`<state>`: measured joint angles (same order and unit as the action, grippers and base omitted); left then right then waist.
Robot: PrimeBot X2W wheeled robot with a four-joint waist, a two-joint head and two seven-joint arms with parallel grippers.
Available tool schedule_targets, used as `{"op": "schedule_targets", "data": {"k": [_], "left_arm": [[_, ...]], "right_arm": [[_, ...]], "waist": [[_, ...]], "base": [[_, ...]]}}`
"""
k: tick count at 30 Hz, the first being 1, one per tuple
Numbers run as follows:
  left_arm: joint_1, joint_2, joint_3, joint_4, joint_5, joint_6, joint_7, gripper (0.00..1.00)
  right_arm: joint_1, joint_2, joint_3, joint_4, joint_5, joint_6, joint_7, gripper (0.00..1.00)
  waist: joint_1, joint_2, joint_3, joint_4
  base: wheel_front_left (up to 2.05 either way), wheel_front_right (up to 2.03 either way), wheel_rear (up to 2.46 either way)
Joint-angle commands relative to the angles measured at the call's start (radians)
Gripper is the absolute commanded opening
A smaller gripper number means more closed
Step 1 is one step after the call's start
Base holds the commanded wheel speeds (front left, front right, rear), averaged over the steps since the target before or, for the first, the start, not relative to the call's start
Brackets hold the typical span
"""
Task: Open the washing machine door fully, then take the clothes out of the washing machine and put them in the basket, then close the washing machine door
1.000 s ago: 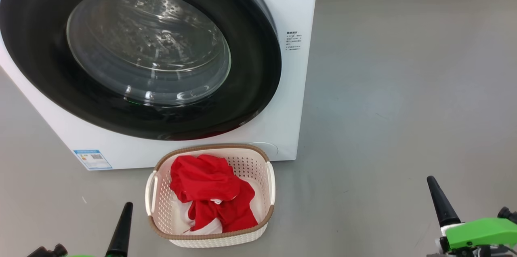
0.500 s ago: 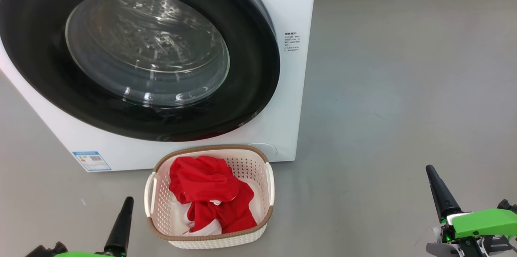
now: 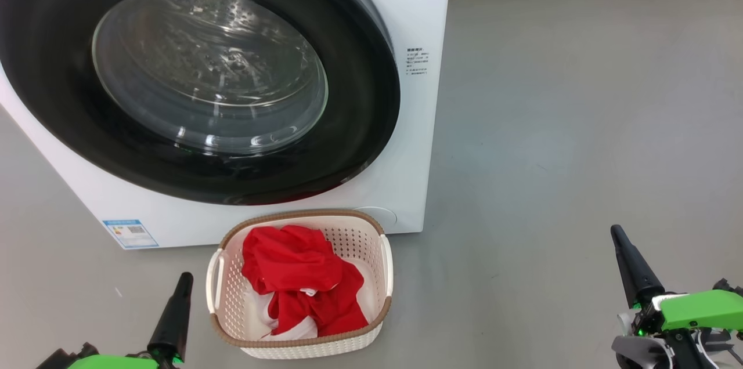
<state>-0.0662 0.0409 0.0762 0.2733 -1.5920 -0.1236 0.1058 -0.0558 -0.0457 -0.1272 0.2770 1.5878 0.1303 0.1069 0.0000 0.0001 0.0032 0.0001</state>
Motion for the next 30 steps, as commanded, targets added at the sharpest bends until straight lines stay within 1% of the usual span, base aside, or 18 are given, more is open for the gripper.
{"op": "schedule_targets", "data": {"k": [1,30], "left_arm": [[-0.042,0.009,0.038,-0.028,-0.016,-0.007,0.008,0.00],[-0.042,0.009,0.038,-0.028,-0.016,-0.007,0.008,0.00]], "right_arm": [[-0.052,-0.005,0.013,-0.032,0.021,0.000,0.006,0.00],[-0.052,-0.005,0.013,-0.032,0.020,0.000,0.007,0.00]], "waist": [[0.0000,-0.0001,0.000,0.000],[0.0000,-0.0001,0.000,0.000]], "base": [[0.00,0.00,0.00],[0.00,0.00,0.00]]}}
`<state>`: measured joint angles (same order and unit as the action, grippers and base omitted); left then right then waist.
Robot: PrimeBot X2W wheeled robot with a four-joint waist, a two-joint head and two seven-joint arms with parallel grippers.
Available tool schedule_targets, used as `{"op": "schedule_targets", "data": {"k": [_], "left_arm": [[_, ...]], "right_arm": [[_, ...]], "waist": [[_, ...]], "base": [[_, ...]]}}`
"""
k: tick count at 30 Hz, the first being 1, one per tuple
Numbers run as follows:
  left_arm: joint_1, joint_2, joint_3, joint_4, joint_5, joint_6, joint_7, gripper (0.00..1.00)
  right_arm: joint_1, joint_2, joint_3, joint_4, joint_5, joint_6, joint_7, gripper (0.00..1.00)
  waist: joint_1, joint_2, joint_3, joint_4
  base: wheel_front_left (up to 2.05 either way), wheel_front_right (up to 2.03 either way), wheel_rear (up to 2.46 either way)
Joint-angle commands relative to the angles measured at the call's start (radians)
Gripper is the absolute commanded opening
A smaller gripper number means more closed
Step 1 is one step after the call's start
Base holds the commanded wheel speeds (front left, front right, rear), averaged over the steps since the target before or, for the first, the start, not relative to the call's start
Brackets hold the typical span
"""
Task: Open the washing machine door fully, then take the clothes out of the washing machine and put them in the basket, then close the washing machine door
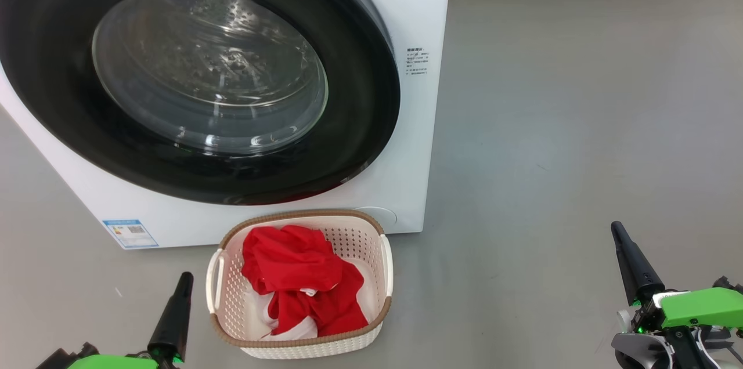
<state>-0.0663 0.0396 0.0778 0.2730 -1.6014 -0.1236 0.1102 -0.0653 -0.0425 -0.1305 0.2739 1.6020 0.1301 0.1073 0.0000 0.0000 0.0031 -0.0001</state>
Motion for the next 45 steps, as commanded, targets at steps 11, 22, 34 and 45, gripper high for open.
{"op": "schedule_targets", "data": {"k": [11,22,34,45], "left_arm": [[-0.042,0.011,0.036,-0.028,-0.007,-0.007,0.003,0.00],[-0.042,0.011,0.036,-0.028,-0.007,-0.007,0.003,0.00],[-0.042,0.011,0.036,-0.028,-0.007,-0.007,0.003,0.00],[-0.042,0.011,0.036,-0.028,-0.007,-0.007,0.003,0.00]], "right_arm": [[-0.043,-0.008,0.016,-0.029,0.006,0.001,0.006,0.00],[-0.043,-0.008,0.016,-0.029,0.006,0.001,0.006,0.00],[-0.043,-0.008,0.016,-0.029,0.006,0.001,0.007,0.00],[-0.043,-0.008,0.016,-0.029,0.006,0.001,0.007,0.00]], "waist": [[0.0000,0.0000,0.000,0.000],[0.0000,0.0000,0.000,0.000],[0.0000,0.0000,0.000,0.000],[0.0000,0.0000,0.000,0.000]], "base": [[0.00,0.00,0.00],[0.00,0.00,0.00],[0.00,0.00,0.00],[0.00,0.00,0.00]]}}
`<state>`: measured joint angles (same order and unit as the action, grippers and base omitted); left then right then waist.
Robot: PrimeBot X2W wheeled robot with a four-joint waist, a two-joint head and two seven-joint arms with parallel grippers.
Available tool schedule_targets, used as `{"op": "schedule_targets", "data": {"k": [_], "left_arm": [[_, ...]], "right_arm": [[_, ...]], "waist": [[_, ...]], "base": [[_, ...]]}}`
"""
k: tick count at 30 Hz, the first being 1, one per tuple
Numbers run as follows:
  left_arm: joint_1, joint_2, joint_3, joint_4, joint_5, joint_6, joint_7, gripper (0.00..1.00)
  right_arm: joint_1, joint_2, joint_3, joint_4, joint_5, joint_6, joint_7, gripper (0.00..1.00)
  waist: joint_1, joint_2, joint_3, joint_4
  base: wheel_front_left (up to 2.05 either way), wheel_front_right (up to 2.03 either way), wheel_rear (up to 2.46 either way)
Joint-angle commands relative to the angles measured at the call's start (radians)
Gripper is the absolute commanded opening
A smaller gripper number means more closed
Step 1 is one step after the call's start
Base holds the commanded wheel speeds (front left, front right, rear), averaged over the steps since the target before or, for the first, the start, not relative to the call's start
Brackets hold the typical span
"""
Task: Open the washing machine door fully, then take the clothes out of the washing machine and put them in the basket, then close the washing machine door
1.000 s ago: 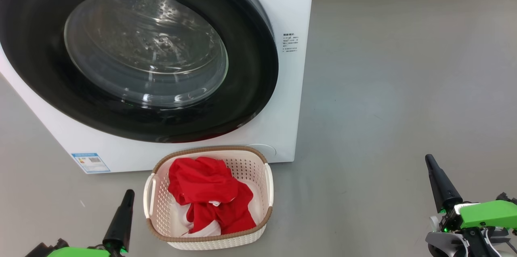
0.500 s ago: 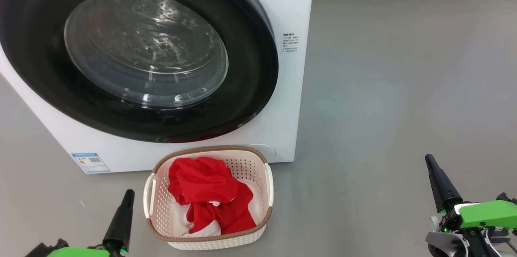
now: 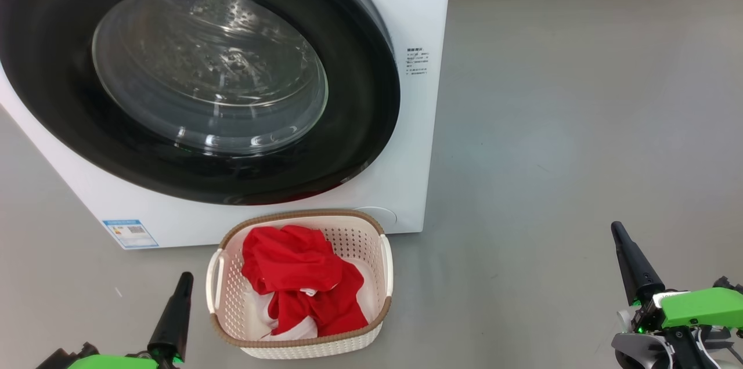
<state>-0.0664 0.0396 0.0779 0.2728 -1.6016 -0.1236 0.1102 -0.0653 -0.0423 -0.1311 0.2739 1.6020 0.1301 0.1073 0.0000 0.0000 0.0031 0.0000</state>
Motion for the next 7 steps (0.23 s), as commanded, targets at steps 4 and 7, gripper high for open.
{"op": "schedule_targets", "data": {"k": [4,7], "left_arm": [[-0.042,0.011,0.036,-0.028,-0.007,-0.007,0.003,0.00],[-0.042,0.011,0.036,-0.028,-0.007,-0.007,0.003,0.00]], "right_arm": [[-0.043,-0.008,0.016,-0.029,0.006,0.001,0.007,0.00],[-0.043,-0.008,0.016,-0.029,0.006,0.001,0.007,0.00]], "waist": [[0.0000,0.0000,0.000,0.000],[0.0000,0.0000,0.000,0.000]], "base": [[0.00,0.00,0.00],[0.00,0.00,0.00]]}}
